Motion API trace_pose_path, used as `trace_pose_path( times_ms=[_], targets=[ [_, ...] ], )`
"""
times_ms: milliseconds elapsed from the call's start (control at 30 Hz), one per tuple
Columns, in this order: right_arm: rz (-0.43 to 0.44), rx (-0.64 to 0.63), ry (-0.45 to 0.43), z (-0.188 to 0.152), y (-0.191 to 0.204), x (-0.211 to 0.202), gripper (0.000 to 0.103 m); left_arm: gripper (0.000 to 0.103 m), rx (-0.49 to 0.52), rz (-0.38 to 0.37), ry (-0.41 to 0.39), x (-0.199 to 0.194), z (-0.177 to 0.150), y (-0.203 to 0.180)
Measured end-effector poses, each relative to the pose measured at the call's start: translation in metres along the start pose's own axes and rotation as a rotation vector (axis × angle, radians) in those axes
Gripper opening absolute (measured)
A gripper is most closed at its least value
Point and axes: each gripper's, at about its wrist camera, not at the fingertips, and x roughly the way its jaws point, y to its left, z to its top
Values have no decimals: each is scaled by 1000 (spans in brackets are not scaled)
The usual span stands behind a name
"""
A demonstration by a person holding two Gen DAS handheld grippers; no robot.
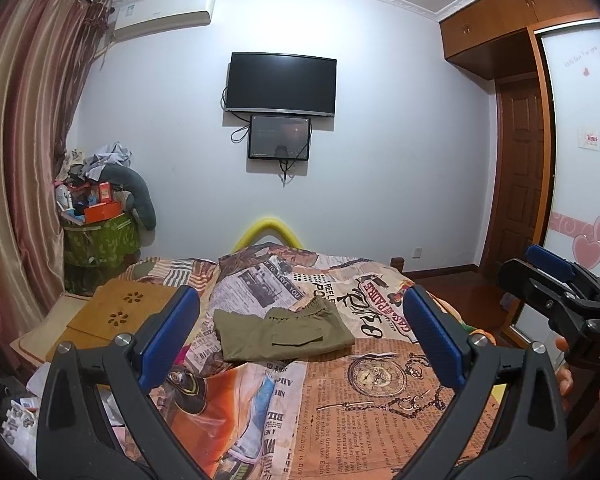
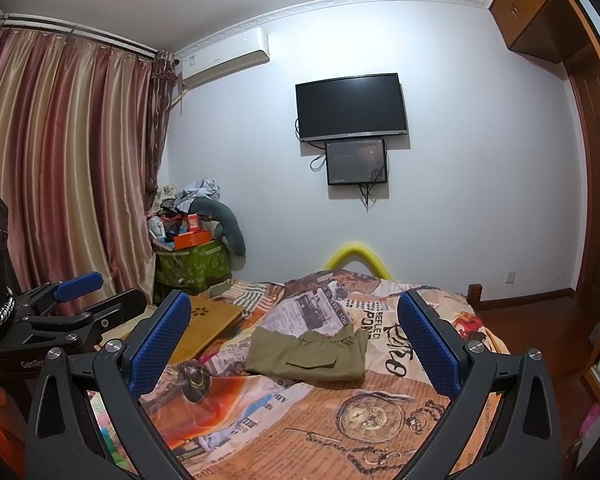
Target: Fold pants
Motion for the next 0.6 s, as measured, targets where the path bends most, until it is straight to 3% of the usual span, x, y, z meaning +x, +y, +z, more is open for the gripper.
trace_pose_path(
  times_ms=[600],
  targets=[
    [-6,4,17,-2,1,0,103,103,9,-6,4,4,-6,-4]
  ],
)
